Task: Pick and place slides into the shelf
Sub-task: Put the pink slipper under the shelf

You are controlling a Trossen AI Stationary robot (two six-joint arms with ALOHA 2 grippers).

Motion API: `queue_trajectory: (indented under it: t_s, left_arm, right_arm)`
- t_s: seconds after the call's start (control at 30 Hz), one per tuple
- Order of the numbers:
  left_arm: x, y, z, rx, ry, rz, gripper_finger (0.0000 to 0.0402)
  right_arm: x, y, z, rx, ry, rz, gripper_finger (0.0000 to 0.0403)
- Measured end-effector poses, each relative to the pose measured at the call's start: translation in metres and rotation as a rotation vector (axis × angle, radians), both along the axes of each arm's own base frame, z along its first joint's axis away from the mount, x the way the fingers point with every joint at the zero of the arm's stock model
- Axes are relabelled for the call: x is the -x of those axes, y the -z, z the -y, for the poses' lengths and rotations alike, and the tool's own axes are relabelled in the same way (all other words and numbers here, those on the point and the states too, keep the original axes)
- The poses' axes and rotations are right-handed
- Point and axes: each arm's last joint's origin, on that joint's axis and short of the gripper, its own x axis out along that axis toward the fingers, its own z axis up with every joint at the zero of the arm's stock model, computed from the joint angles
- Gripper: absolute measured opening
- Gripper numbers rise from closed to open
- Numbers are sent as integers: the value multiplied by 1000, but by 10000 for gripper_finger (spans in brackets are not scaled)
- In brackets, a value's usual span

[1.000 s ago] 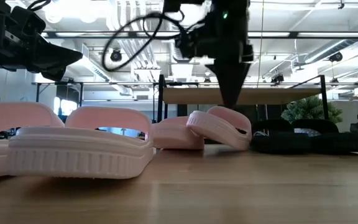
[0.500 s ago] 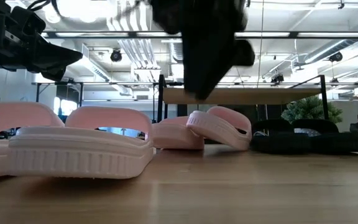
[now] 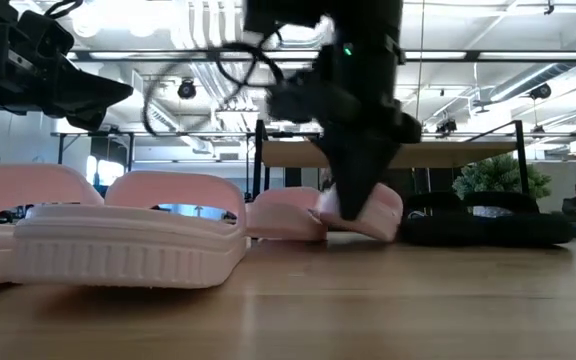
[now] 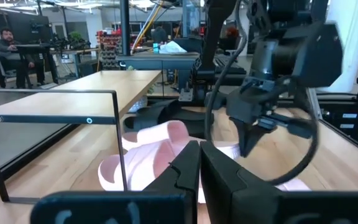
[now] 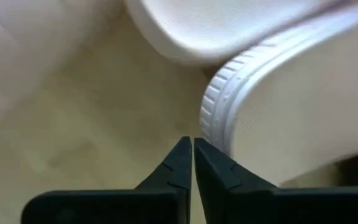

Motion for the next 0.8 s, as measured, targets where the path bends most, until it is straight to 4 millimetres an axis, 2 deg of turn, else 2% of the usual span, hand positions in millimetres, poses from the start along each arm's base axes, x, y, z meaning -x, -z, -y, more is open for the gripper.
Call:
queue_trajectory:
  t_s: [0.17, 0.3, 0.47, 0.8]
  left_arm:
    - [0, 0, 0, 0, 0, 0, 0]
    - [0, 0, 0, 0, 0, 1, 0]
    - [0, 0, 0, 0, 0, 1, 0]
    - [0, 0, 0, 0, 0, 2, 0]
  right_arm:
    - [9, 0, 5, 46, 31, -83, 12]
    - [8, -6, 1, 35, 6, -48, 13]
    - [2, -17, -4, -67, -35, 27, 13]
    - [27, 25, 8, -44, 137, -123, 13]
